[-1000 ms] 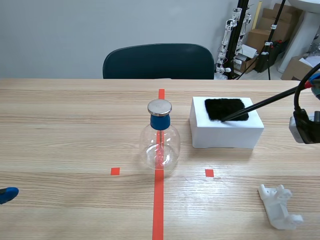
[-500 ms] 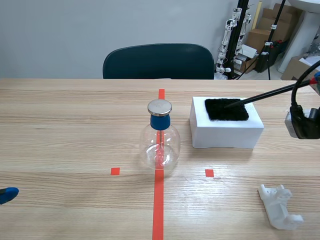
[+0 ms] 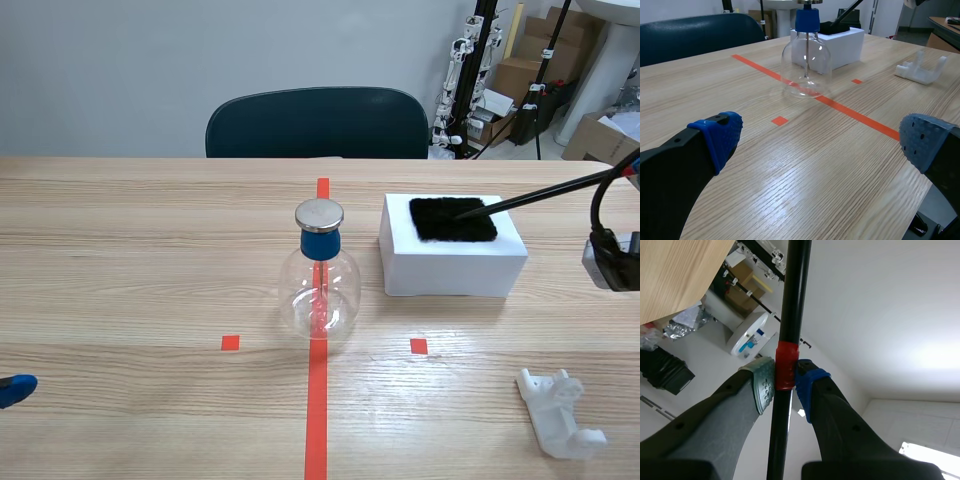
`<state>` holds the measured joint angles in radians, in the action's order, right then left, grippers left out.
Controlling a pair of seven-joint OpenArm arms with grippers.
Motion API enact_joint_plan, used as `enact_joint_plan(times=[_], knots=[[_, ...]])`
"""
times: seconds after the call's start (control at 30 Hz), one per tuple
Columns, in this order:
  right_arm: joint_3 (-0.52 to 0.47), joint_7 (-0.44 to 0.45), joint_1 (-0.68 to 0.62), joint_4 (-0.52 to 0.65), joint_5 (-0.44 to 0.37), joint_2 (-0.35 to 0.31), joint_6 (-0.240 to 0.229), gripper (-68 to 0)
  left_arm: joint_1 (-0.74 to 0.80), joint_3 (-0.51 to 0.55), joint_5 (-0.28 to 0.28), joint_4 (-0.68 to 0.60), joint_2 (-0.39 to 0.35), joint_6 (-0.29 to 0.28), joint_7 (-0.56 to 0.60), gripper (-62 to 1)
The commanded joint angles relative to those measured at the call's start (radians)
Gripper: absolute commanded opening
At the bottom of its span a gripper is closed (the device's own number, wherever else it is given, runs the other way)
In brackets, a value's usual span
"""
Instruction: Do the electroscope experiment. rub the rod on the fur
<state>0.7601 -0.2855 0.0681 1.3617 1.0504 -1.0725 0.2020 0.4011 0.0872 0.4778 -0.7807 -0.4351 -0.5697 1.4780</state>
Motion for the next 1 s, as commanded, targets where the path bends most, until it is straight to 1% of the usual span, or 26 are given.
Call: enact_joint_plan(times=[0.0,0.1,0.17,0.23,0.3,0.37,0.43,0.5,0.63,0.7,0.73,0.8,0.9,0.97], knots=[[-0.009,0.026,0.010,0.026,0.032,-0.013,-0.005,-65.1,-0.002,0.004,-0.013,-0.015,-0.006,-0.001,0.021,1.4],[-0.009,0.044,0.010,0.051,0.038,0.009,0.000,-65.1,-0.002,0.004,-0.013,-0.015,-0.006,-0.001,0.021,1.4],[-0.009,0.039,0.010,0.056,0.033,0.024,0.000,-65.1,-0.002,0.004,-0.013,-0.015,-0.006,-0.001,0.021,1.4],[-0.009,-0.014,0.010,0.056,0.012,0.028,-0.002,-65.1,-0.002,0.004,-0.013,-0.015,-0.006,-0.001,0.021,1.4],[-0.009,-0.079,0.010,0.055,-0.029,0.022,-0.016,-65.1,-0.002,0.004,-0.013,-0.015,-0.006,-0.001,0.021,1.4],[-0.009,-0.105,0.010,0.049,-0.054,0.006,-0.016,-65.1,-0.002,0.004,-0.013,-0.015,-0.006,-0.001,0.021,1.4],[-0.009,-0.090,0.010,0.043,-0.053,-0.013,-0.016,-65.1,-0.002,0.004,-0.013,-0.015,-0.006,-0.001,0.021,1.4],[-0.009,-0.049,0.010,0.043,-0.043,-0.021,-0.015,-65.1,-0.002,0.004,-0.013,-0.015,-0.006,-0.001,0.021,1.4],[-0.009,0.031,0.010,0.050,0.022,0.002,-0.014,-65.1,-0.002,0.004,-0.013,-0.015,-0.006,-0.001,0.021,1.4],[-0.009,0.037,0.010,0.058,0.031,0.021,-0.014,-65.1,-0.002,0.004,-0.013,-0.015,-0.006,-0.001,0.021,1.4],[-0.009,0.029,0.010,0.061,0.031,0.025,-0.014,-65.1,-0.002,0.004,-0.013,-0.015,-0.006,-0.001,0.021,1.4],[-0.009,-0.019,0.010,0.061,0.016,0.024,-0.015,-65.1,-0.002,0.004,-0.013,-0.015,-0.006,-0.001,0.021,1.4],[-0.009,-0.118,0.010,0.060,-0.051,0.009,-0.015,-65.1,-0.002,0.004,-0.013,-0.015,-0.006,-0.001,0.021,1.4],[-0.009,-0.134,0.010,0.055,-0.069,-0.005,-0.015,-65.1,-0.002,0.004,-0.013,-0.015,-0.006,-0.001,0.021,1.4]])
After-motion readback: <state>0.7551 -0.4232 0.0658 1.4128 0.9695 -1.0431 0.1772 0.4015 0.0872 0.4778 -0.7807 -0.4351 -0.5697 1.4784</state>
